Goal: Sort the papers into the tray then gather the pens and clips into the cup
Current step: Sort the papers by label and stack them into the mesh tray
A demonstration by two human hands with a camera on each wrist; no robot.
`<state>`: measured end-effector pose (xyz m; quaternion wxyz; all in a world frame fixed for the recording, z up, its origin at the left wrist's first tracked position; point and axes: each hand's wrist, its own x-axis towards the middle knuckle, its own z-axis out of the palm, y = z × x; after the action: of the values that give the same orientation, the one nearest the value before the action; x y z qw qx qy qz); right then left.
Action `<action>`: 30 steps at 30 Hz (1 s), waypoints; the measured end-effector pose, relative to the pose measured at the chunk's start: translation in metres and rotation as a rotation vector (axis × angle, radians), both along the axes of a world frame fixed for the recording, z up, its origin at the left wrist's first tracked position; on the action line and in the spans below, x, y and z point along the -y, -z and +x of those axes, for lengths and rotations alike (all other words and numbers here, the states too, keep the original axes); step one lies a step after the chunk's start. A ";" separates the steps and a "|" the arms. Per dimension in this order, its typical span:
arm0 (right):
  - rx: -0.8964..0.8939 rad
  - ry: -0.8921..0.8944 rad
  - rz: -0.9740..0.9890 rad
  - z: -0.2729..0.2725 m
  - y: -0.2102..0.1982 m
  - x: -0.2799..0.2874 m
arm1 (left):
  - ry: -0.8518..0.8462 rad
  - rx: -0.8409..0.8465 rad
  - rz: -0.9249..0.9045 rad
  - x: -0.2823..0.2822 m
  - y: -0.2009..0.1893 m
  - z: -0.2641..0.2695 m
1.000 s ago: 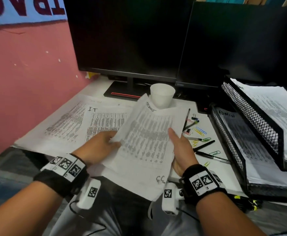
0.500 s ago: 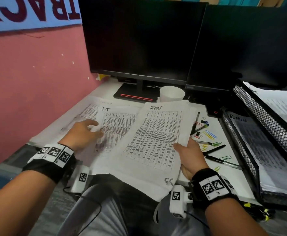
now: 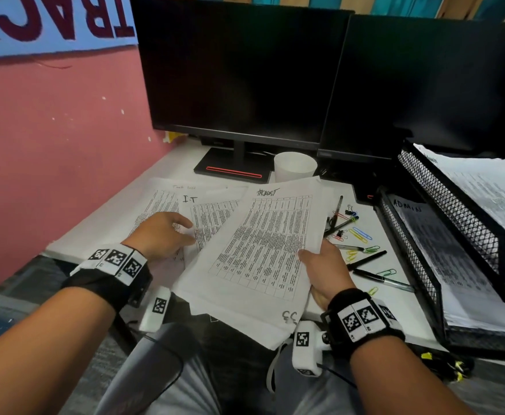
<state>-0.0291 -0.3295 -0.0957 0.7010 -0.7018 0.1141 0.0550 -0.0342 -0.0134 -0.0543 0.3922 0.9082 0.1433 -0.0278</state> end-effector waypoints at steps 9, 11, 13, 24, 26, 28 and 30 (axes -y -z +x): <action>0.010 -0.064 -0.036 -0.005 -0.008 -0.001 | -0.118 -0.016 -0.589 0.004 -0.006 0.010; 0.017 -0.072 -0.035 -0.005 -0.008 0.000 | -0.119 -0.047 -0.595 0.006 -0.005 0.011; 0.019 -0.070 -0.037 -0.005 -0.008 0.000 | -0.109 -0.063 -0.554 0.008 -0.003 0.012; 0.010 -0.077 -0.028 -0.002 -0.006 0.001 | -0.133 -0.047 -0.326 0.011 -0.003 0.019; 0.010 -0.072 -0.034 -0.001 -0.004 0.000 | -0.095 -0.054 -0.270 0.014 -0.006 0.018; 0.010 -0.068 -0.031 -0.001 -0.004 0.000 | -0.075 -0.050 -0.257 0.017 -0.009 0.019; 0.007 -0.064 -0.024 -0.001 -0.003 0.000 | -0.063 -0.058 -0.274 0.019 -0.012 0.020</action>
<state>-0.0297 -0.3298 -0.0926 0.6908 -0.7136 0.0898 0.0737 -0.0141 -0.0329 -0.0427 0.5088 0.8401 0.1777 -0.0612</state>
